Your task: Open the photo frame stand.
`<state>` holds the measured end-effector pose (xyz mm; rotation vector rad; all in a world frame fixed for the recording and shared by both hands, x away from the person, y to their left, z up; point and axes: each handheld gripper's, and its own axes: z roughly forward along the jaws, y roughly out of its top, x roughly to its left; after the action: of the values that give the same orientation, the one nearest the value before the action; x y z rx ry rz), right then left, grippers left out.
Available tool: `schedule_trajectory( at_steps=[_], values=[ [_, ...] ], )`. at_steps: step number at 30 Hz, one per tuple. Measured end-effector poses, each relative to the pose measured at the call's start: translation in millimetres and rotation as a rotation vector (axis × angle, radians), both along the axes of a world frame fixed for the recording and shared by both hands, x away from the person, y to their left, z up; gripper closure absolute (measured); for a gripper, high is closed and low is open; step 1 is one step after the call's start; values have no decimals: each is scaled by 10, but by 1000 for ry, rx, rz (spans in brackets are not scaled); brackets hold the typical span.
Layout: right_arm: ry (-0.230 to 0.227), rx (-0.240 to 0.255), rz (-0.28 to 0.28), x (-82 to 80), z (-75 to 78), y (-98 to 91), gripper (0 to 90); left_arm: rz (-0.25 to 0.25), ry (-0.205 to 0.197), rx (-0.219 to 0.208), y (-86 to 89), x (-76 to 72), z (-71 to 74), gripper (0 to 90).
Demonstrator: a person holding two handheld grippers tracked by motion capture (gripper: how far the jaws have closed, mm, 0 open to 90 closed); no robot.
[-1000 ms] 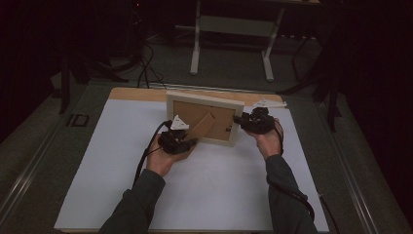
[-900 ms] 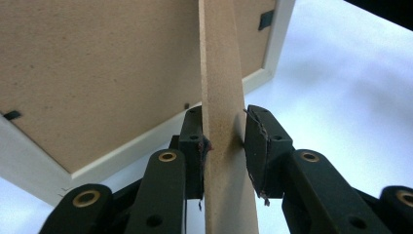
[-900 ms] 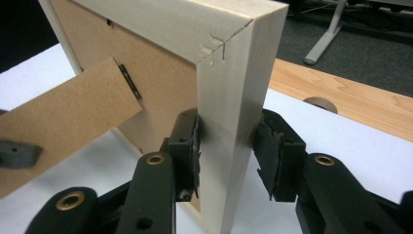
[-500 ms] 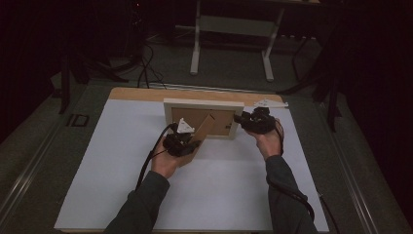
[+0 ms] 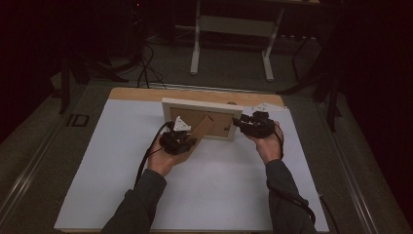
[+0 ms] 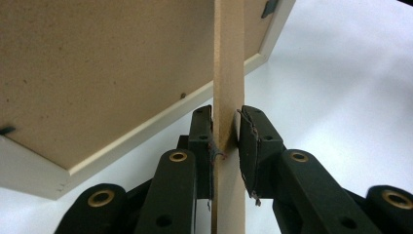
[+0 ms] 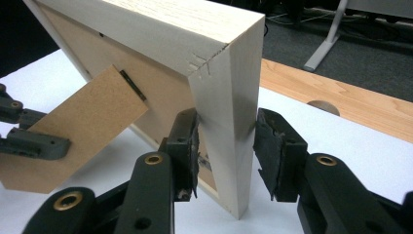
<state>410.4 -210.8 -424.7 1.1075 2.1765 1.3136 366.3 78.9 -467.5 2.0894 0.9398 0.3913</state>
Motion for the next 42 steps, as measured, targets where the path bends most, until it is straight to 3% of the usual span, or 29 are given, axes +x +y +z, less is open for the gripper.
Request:
schedule_trajectory(
  at_steps=[4, 5, 6, 8, 9, 11, 23, 34, 42],
  values=[
    [-5, -11, 3, -24, 5, 6, 610, 0, -7, 12, 6, 23, 3, 771],
    [-9, -7, 0, -33, 30, -4, 686, 5, -9, 9, 6, 29, 6, 771],
    [-11, 20, 3, -34, 50, -31, 701, 10, -10, 7, 6, 32, 12, 773],
    [-11, 20, 3, -34, 50, -31, 701, 11, -9, -4, 2, 33, 16, 774],
    [-8, 57, 14, -35, 74, -53, 703, 7, -16, 1, -17, 19, 24, 774],
    [-18, 7, 21, -36, 138, -32, 701, 5, -13, 12, -13, 10, 24, 772],
    [-26, 33, 37, -106, 120, -114, 670, 0, -10, 15, -6, -74, -37, 782],
    [-45, 19, 58, -242, 95, -134, 668, -23, -21, 27, -53, -204, -73, 789],
    [-53, -18, 76, -348, 2, -96, 666, -19, -13, 29, -42, -267, -163, 806]
  ],
)
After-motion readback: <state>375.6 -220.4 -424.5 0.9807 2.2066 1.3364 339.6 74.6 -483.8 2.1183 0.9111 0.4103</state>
